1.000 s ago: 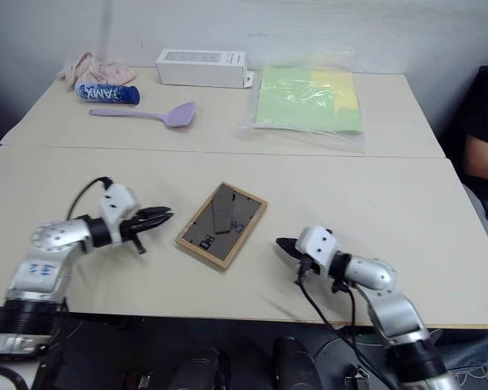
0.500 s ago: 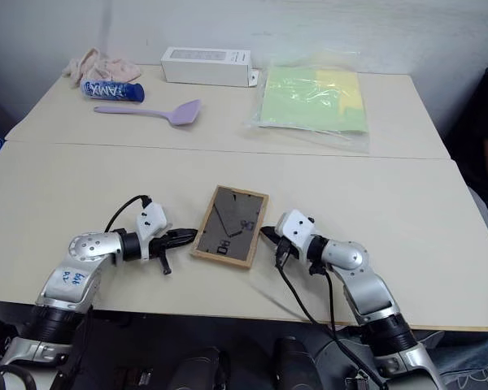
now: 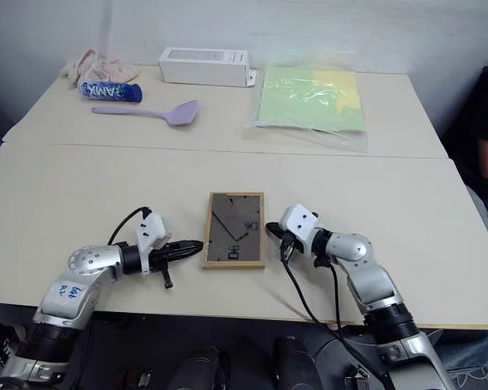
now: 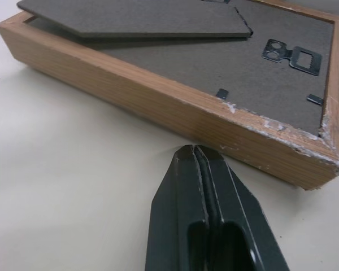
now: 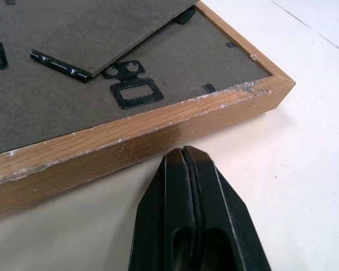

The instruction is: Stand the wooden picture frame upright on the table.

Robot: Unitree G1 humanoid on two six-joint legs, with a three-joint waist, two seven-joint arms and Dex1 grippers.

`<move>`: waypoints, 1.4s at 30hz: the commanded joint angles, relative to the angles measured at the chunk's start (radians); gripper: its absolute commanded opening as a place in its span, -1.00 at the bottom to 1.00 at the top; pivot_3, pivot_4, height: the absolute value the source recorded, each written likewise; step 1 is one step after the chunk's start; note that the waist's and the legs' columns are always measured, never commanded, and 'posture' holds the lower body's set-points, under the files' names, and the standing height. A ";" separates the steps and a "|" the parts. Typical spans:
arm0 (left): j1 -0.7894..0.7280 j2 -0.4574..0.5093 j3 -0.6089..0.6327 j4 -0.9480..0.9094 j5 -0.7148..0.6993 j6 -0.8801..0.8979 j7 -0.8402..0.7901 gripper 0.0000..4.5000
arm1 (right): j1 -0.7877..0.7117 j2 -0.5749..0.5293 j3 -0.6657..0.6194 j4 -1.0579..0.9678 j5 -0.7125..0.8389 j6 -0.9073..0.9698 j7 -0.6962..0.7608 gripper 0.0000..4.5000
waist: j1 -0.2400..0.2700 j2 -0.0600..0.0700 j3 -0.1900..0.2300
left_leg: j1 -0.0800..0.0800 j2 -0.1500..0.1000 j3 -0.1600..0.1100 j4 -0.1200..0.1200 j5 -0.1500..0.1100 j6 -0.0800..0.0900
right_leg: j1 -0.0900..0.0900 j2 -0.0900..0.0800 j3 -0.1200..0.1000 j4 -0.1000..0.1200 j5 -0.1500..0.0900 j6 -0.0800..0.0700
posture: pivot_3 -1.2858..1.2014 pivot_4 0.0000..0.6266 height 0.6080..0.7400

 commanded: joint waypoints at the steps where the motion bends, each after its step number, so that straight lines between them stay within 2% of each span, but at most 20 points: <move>1: -0.012 0.059 0.131 0.010 -0.102 0.263 0.043 -0.74 | 0.048 -0.078 -0.050 -0.080 0.029 -0.002 0.053 -1.00 | 0.000 0.000 0.000 | 0.000 0.000 0.000 0.000 0.000 0.000 | 0.000 0.000 0.000 0.000 0.000 0.000 | 0.03 -0.52 1.00; 4: -0.104 0.167 0.177 -0.018 -0.373 0.816 -0.049 -0.39 | 0.081 -0.128 -0.056 -0.150 0.049 0.022 0.095 -1.00 | -0.004 0.000 0.000 | 0.000 0.000 -0.001 0.000 0.000 0.000 | 0.000 0.000 0.000 0.001 0.000 0.000 | 0.03 -0.52 1.00; 6: -0.175 0.212 0.180 -0.009 -0.454 1.050 -0.054 -0.12 | 0.093 -0.146 -0.047 -0.178 0.049 0.037 0.109 -1.00 | -0.006 0.000 0.000 | 0.001 0.000 -0.001 0.000 0.000 0.000 | 0.000 0.001 0.001 0.002 0.000 0.000 | 0.03 -0.52 1.00; 7: -0.226 0.196 0.193 0.013 -0.465 1.152 -0.027 0.02 | 0.099 -0.150 -0.041 -0.191 0.047 0.045 0.114 -1.00 | -0.003 0.000 0.000 | 0.001 0.000 -0.001 0.000 0.000 0.000 | 0.000 0.001 0.001 0.002 0.000 0.000 | 0.03 -0.52 1.00; 9: -0.292 0.191 0.169 0.049 -0.489 1.255 0.022 0.31 | 0.103 -0.153 -0.031 -0.211 0.041 0.067 0.118 -1.00 | 0.001 0.000 0.000 | 0.000 0.000 -0.001 0.001 0.000 0.000 | 0.000 0.001 0.001 0.003 0.000 0.000 | 0.03 -0.52 1.00; 13: -0.372 0.135 0.133 0.153 -0.600 1.274 0.145 0.81 | 0.093 -0.133 -0.007 -0.231 0.027 0.106 0.100 -1.00 | 0.003 -0.001 0.000 | 0.000 -0.001 -0.002 0.001 0.000 0.000 | 0.000 0.000 0.002 0.003 0.000 0.000 | 0.03 -0.52 1.00; 18: -0.402 0.062 0.101 0.201 -0.653 1.274 0.318 0.81 | 0.070 -0.109 0.016 -0.254 0.019 0.142 0.089 -1.00 | 0.004 -0.001 0.000 | 0.000 -0.001 -0.002 0.002 0.000 0.000 | 0.000 0.000 0.002 0.003 0.000 0.000 | 0.03 -0.52 1.00; 23: -0.419 0.038 0.038 0.227 -0.778 1.274 0.414 0.81 | 0.055 -0.096 0.037 -0.270 0.013 0.167 0.082 -1.00 | 0.014 -0.001 -0.001 | 0.001 -0.002 -0.002 0.002 0.000 0.000 | 0.000 0.000 0.002 0.003 0.000 0.000 | 0.03 -0.52 1.00; 34: -0.446 -0.053 0.085 0.366 -1.017 1.274 0.667 0.81 | 0.041 -0.082 0.063 -0.272 -0.016 0.181 0.073 -1.00 | 0.027 -0.001 -0.002 | 0.001 -0.003 -0.002 0.003 0.000 -0.001 | 0.001 -0.001 0.001 0.003 0.000 0.000 | 0.03 -0.52 1.00; 37: -0.444 -0.068 0.105 0.384 -1.045 1.274 0.715 0.55 | 0.050 -0.083 0.062 -0.275 -0.016 0.180 0.071 -1.00 | 0.026 -0.001 -0.002 | 0.001 -0.003 -0.002 0.003 0.000 -0.001 | 0.001 0.000 0.001 0.002 0.000 0.001 | 0.03 -0.52 1.00; 42: -0.412 -0.096 0.156 0.371 -1.023 1.274 0.753 -0.16 | 0.065 -0.092 0.036 -0.279 0.004 0.171 0.079 -1.00 | 0.024 -0.001 -0.002 | 0.001 -0.003 -0.002 0.003 0.000 -0.001 | 0.001 0.000 0.001 0.002 0.000 0.001 | 0.03 -0.52 1.00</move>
